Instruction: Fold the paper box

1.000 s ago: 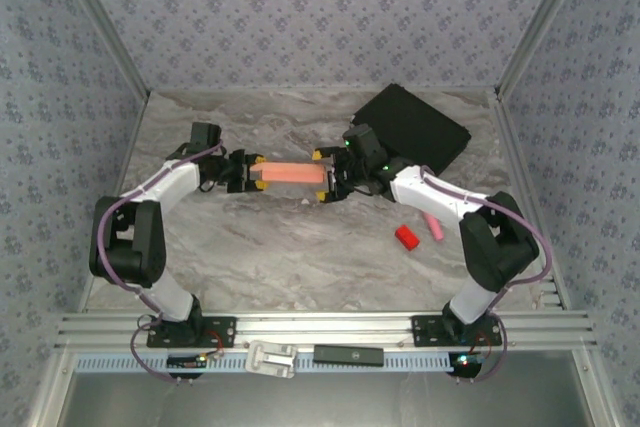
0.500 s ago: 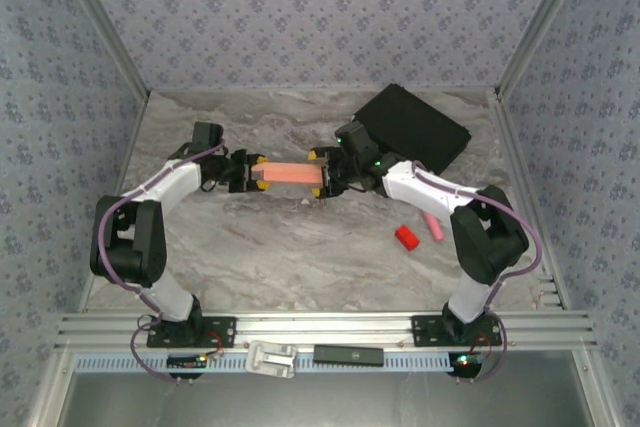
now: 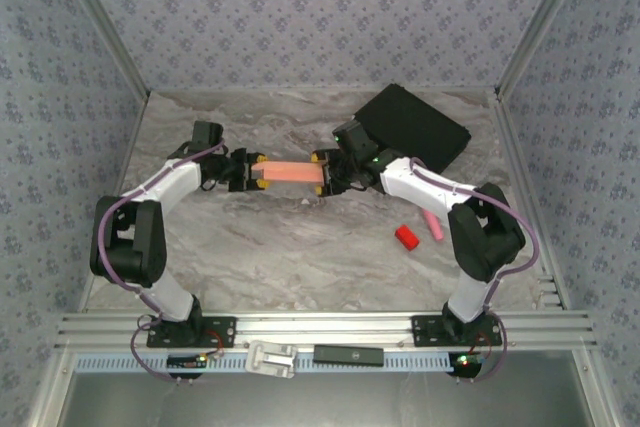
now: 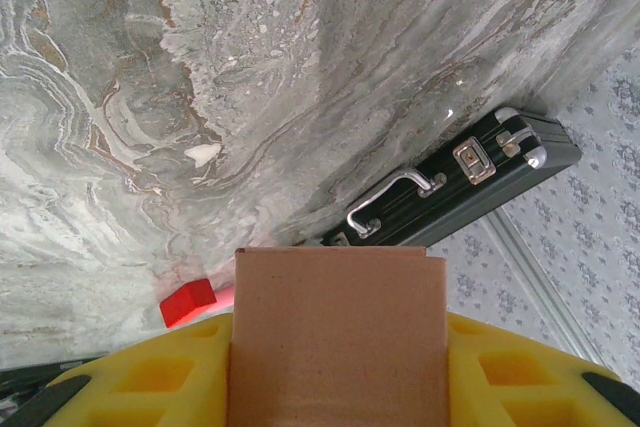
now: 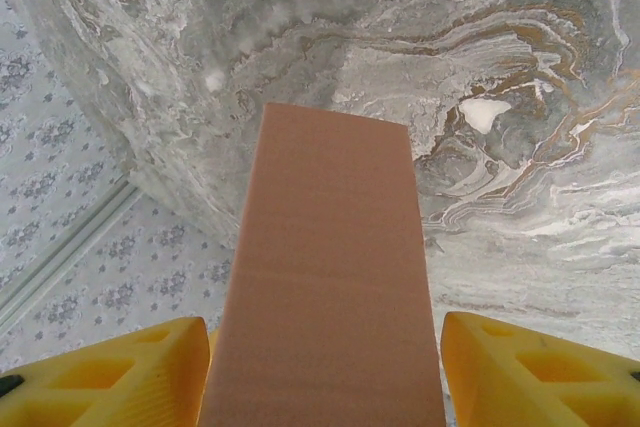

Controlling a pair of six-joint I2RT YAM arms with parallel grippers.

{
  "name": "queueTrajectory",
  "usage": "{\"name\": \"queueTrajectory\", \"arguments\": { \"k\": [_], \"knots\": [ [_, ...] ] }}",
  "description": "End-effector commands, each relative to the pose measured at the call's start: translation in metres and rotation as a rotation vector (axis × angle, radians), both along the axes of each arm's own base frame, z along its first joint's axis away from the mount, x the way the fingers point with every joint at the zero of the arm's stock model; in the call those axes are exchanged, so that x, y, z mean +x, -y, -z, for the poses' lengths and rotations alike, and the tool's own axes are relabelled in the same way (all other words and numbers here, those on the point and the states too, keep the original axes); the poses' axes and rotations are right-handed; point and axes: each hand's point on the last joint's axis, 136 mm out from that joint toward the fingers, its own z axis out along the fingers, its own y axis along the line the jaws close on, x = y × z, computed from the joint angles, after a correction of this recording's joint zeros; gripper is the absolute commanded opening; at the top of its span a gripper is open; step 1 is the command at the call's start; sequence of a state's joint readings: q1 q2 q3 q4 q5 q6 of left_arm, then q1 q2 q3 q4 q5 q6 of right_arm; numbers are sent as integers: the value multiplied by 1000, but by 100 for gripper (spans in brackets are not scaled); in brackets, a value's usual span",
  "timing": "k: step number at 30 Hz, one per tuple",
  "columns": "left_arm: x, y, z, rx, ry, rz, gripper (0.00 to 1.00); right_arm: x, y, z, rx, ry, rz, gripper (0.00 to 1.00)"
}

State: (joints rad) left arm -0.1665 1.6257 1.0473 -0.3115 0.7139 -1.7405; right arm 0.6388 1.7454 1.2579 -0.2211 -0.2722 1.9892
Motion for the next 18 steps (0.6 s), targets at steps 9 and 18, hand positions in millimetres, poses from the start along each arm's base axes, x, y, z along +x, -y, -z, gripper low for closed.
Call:
{"name": "queueTrajectory", "arguments": {
  "k": [9,18],
  "knots": [
    [5,7,-8,-13,11,10,1,3,-7,12,-58,-21,-2,61],
    [5,8,-10,-19,16,13,6,4,0,11,-93,-5,18,53]
  ]
}}
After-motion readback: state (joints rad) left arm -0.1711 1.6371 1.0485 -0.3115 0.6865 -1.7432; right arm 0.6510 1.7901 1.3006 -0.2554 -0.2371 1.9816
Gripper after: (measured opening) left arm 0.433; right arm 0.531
